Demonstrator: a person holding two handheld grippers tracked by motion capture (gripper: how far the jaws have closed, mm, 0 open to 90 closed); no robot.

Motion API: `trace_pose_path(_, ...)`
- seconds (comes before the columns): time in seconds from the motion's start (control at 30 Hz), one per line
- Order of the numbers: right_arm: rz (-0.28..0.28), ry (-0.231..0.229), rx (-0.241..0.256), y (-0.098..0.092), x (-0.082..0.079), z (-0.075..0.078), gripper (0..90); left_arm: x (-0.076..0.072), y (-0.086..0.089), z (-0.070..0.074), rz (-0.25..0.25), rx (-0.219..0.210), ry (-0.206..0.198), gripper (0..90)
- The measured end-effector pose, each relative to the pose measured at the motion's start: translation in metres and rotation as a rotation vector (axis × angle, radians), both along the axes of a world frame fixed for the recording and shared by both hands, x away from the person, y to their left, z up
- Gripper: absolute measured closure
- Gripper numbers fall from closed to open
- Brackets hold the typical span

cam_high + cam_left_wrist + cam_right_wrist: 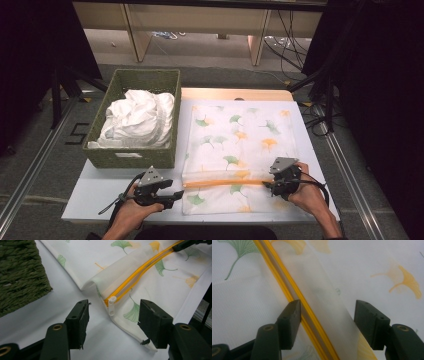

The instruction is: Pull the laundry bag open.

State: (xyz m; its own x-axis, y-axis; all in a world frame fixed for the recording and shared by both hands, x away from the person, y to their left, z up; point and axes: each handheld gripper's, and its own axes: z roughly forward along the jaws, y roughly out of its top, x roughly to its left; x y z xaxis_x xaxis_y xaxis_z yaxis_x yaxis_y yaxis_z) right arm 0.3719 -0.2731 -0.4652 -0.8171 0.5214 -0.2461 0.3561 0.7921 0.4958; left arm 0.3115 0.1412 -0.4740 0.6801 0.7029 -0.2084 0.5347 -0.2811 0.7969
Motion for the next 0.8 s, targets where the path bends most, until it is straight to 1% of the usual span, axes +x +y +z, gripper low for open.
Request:
trace_pose_path(0.03,0.024,0.0,-0.01,0.003,0.002,0.0,38.7,0.0,0.0,0.0,0.0,0.007,0.003,39.6)
trace_pose_path(0.07,0.007,-0.004,-0.008,0.007,0.002,0.0,38.2,0.0,0.001,0.0,-0.006,0.024,0.005,39.0)
trace_pose_path(0.1,0.048,-0.016,-0.015,0.01,0.006,0.0,38.0,0.001,0.0,0.0,-0.001,0.02,0.003,38.9)
trace_pose_path(0.13,0.033,0.019,-0.002,0.014,0.008,0.0,38.0,0.001,0.0,0.0,0.001,0.017,0.003,38.7)
trace_pose_path(0.17,0.063,-0.008,-0.03,0.017,0.011,0.002,38.5,0.002,0.0,0.0,0.002,0.016,0.001,38.6)
trace_pose_path(0.2,0.043,-0.015,-0.039,0.02,0.013,0.002,38.8,0.002,0.0,0.0,0.016,0.004,0.018,38.6)
trace_pose_path(0.23,0.058,-0.034,-0.056,0.024,0.018,0.002,40.1,0.002,0.001,0.001,0.015,0.008,0.015,38.6)
trace_pose_path(0.27,0.033,-0.027,-0.053,0.026,0.019,0.002,40.8,0.002,0.002,0.001,0.006,0.02,0.014,38.6)
trace_pose_path(0.3,0.012,-0.035,-0.051,0.028,0.021,0.002,41.9,0.002,0.002,0.001,0.006,0.02,0.015,38.6)
trace_pose_path(0.33,0.014,-0.073,-0.057,0.03,0.024,0.002,43.4,0.002,0.001,0.0,0.011,0.007,0.018,38.3)
trace_pose_path(0.37,0.018,-0.08,-0.058,0.031,0.026,0.003,44.0,0.003,0.003,0.001,0.006,0.032,0.013,37.8)
trace_pose_path(0.4,0.016,-0.094,-0.055,0.032,0.027,0.004,45.1,0.003,0.001,0.0,0.017,0.002,0.019,37.6)
trace_pose_path(0.47,-0.012,-0.113,-0.046,0.033,0.029,0.004,45.5,0.003,0.001,0.0,0.014,0.011,0.02,37.5)
trace_pose_path(0.5,-0.006,-0.103,-0.045,0.033,0.032,0.003,45.5,0.003,0.002,0.0,0.004,0.026,0.019,37.3)
trace_pose_path(0.53,-0.012,-0.096,-0.041,0.033,0.034,0.002,45.9,0.003,0.001,0.0,0.008,0.021,0.018,37.3)
trace_pose_path(0.57,-0.007,-0.09,-0.04,0.033,0.035,0.001,47.1,0.004,0.001,0.0,0.009,0.027,0.016,37.1)
trace_pose_path(0.6,-0.017,-0.084,-0.03,0.034,0.033,0.001,47.3,0.003,0.0,0.0,0.017,0.004,0.017,37.1)
trace_pose_path(0.63,-0.002,-0.059,-0.016,0.034,0.032,0.002,47.4,0.003,0.001,0.0,0.004,0.023,0.012,36.9)
trace_pose_path(0.67,0.021,-0.048,-0.002,0.035,0.03,0.004,47.4,0.003,0.0,0.0,0.009,0.012,0.012,36.7)
trace_pose_path(0.7,0.045,-0.028,0.014,0.035,0.03,0.005,47.3,0.004,0.0,-0.001,0.001,0.019,0.008,36.6)
trace_pose_path(0.73,0.039,-0.018,0.048,0.036,0.027,0.006,46.8,0.004,0.0,-0.001,-0.004,0.03,0.009,36.1)
trace_pose_path(0.77,0.077,-0.02,0.061,0.037,0.029,0.006,45.8,0.004,-0.001,-0.001,0.006,0.016,0.009,35.5)
trace_pose_path(0.8,0.089,-0.005,0.08,0.039,0.027,0.005,45.1,0.004,-0.002,-0.001,0.005,0.011,0.009,35.4)
